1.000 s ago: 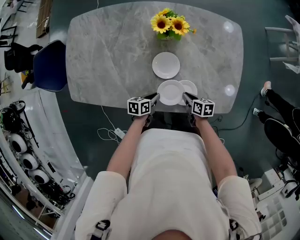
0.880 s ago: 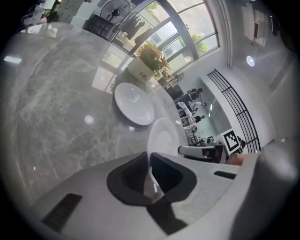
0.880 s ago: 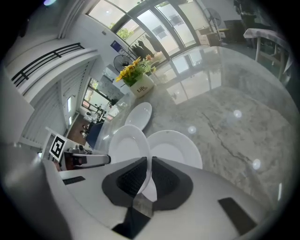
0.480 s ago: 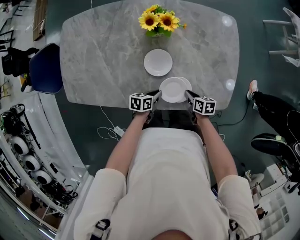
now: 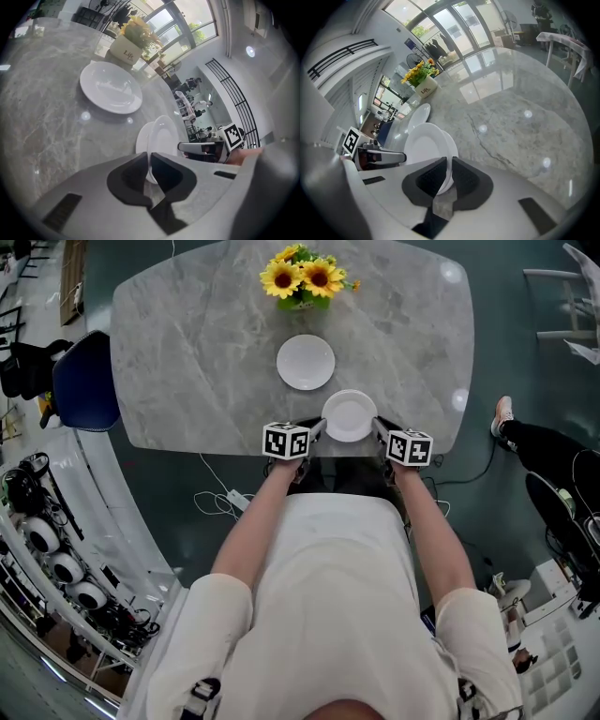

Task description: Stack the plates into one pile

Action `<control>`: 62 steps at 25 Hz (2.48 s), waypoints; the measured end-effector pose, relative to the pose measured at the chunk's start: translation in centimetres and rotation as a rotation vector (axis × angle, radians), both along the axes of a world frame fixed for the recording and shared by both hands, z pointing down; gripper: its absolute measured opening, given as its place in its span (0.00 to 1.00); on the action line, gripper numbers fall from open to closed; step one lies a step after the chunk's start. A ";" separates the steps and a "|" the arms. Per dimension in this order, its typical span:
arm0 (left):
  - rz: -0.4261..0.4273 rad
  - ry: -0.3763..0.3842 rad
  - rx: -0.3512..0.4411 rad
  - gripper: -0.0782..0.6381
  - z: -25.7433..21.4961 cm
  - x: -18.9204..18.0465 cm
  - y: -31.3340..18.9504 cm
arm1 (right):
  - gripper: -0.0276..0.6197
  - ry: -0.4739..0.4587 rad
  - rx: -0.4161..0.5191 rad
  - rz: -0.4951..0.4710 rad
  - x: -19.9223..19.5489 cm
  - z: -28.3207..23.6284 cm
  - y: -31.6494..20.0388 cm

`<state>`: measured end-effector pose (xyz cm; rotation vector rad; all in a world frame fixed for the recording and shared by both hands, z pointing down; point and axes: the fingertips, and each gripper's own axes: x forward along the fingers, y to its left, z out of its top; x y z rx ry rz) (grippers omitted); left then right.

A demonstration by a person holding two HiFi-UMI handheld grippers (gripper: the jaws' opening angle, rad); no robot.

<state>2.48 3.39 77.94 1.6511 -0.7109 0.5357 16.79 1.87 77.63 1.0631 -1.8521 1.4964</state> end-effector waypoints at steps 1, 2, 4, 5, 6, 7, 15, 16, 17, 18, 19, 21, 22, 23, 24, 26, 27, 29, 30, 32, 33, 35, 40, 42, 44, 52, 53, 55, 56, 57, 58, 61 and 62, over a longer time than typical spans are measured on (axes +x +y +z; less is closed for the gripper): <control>0.005 -0.002 -0.002 0.15 0.2 0.2 0.0 | 0.13 0.013 -0.003 -0.004 0.2 0.2 0.0; 0.011 -0.005 -0.002 0.15 0.3 0.3 -0.1 | 0.13 0.025 -0.006 -0.009 0.3 0.4 0.0; 0.017 -0.015 0.000 0.15 0.6 0.5 -0.1 | 0.13 0.039 -0.006 -0.016 0.3 0.7 0.1; 0.019 -0.021 0.000 0.15 0.6 0.5 0.0 | 0.13 0.040 -0.004 -0.020 0.3 0.7 0.1; 0.023 -0.030 0.001 0.16 0.7 0.5 0.0 | 0.13 0.043 0.001 -0.026 0.2 0.7 0.1; 0.032 -0.041 0.007 0.16 0.7 0.5 0.1 | 0.13 0.052 0.009 -0.037 0.2 0.7 0.1; 0.139 -0.152 0.091 0.19 1.1 0.5 0.4 | 0.14 0.180 0.103 -0.181 -0.2 0.8 -0.5; 0.150 -0.163 0.097 0.19 1.2 0.4 0.5 | 0.14 0.195 0.112 -0.197 -0.3 0.9 -0.5; 0.162 -0.174 0.103 0.20 1.2 0.5 0.5 | 0.15 0.207 0.122 -0.209 -0.3 0.9 -0.6; 0.174 -0.185 0.109 0.22 1.2 0.5 0.7 | 0.16 0.215 0.130 -0.217 -0.4 0.8 -0.6; 0.187 -0.196 0.117 0.23 1.2 0.5 0.8 | 0.18 0.219 0.136 -0.223 -0.5 0.7 -0.7; 0.200 -0.209 0.130 0.29 1.2 0.7 1.1 | 0.24 0.222 0.145 -0.224 -0.7 0.6 -0.9; 0.196 -0.209 0.134 0.32 1.1 0.7 1.1 | 0.25 0.220 0.151 -0.222 -0.7 0.5 -1.0; 0.186 -0.208 0.137 0.33 1.0 0.7 1.1 | 0.25 0.215 0.156 -0.219 -0.8 0.4 -1.2; 0.177 -0.204 0.139 0.33 1.0 0.7 1.1 | 0.25 0.209 0.161 -0.217 -1.0 0.2 -1.4; 0.160 -0.190 0.144 0.33 0.7 0.6 0.9 | 0.25 0.198 0.171 -0.217 -1.2 0.1 -1.7; 0.153 -0.183 0.146 0.33 0.6 0.6 0.8 | 0.25 0.194 0.177 -0.218 -1.3 0.0 -1.9; 0.139 -0.171 0.152 0.33 0.3 0.4 0.5 | 0.25 0.186 0.187 -0.220 -1.5 -0.3 -2.2; 0.130 -0.166 0.155 0.33 0.1 0.3 0.4 | 0.25 0.183 0.191 -0.222 -1.6 -0.4 -2.4; 0.112 -0.160 0.158 0.33 -0.2 0.0 0.0 | 0.25 0.180 0.195 -0.229 -1.9 -0.5 -2.8; 0.103 -0.157 0.159 0.33 -0.3 -0.3 -0.3 | 0.25 0.178 0.197 -0.234 -2.1 -0.6 -2.9; 0.085 -0.155 0.163 0.33 -0.4 -0.7 -0.7 | 0.25 0.173 0.200 -0.245 -2.5 -0.7 -3.4; 0.026 -0.140 0.172 0.33 -0.9 -1.9 -1.8 | 0.25 0.152 0.213 -0.274 -3.8 -1.0 -4.7; -0.001 -0.133 0.175 0.33 -1.1 -2.5 -2.2 | 0.25 0.141 0.215 -0.289 -4.4 -1.1 -5.3; -0.025 -0.130 0.179 0.33 -1.2 -3.1 -2.6 | 0.25 0.130 0.219 -0.305 -5.1 -1.2 -5.9; -0.129 -0.124 0.185 0.33 -1.2 -5.8 -4.9 | 0.25 0.080 0.219 -0.334 -7.5 -1.3 -8.3; -0.142 -0.124 0.185 0.33 -1.2 -6.2 -5.3 | 0.25 0.074 0.216 -0.335 -7.7 -1.3 -8.6; -0.168 -0.122 0.184 0.33 -1.3 -7.0 -6.0 | 0.25 0.061 0.211 -0.335 -8.1 -1.2 -9.3; -0.179 -0.119 0.183 0.33 -1.3 -7.3 -6.4 | 0.25 0.053 0.207 -0.334 -8.4 -1.3 -9.6; -0.188 -0.117 0.183 0.33 -1.4 -7.6 -6.7 | 0.25 0.044 0.203 -0.332 -8.6 -1.3 -10.0; -0.197 -0.114 0.182 0.33 -1.4 -7.9 -7.1 | 0.25 0.036 0.199 -0.330 -8.8 -1.3 -10.3; -0.228 -0.107 0.181 0.33 -1.3 -8.8 -8.2 | 0.25 0.015 0.188 -0.329 -9.5 -1.2 -11.2; -0.239 -0.103 0.180 0.33 -1.3 -9.0 -8.5 | 0.25 0.011 0.187 -0.330 -9.7 -1.2 -11.5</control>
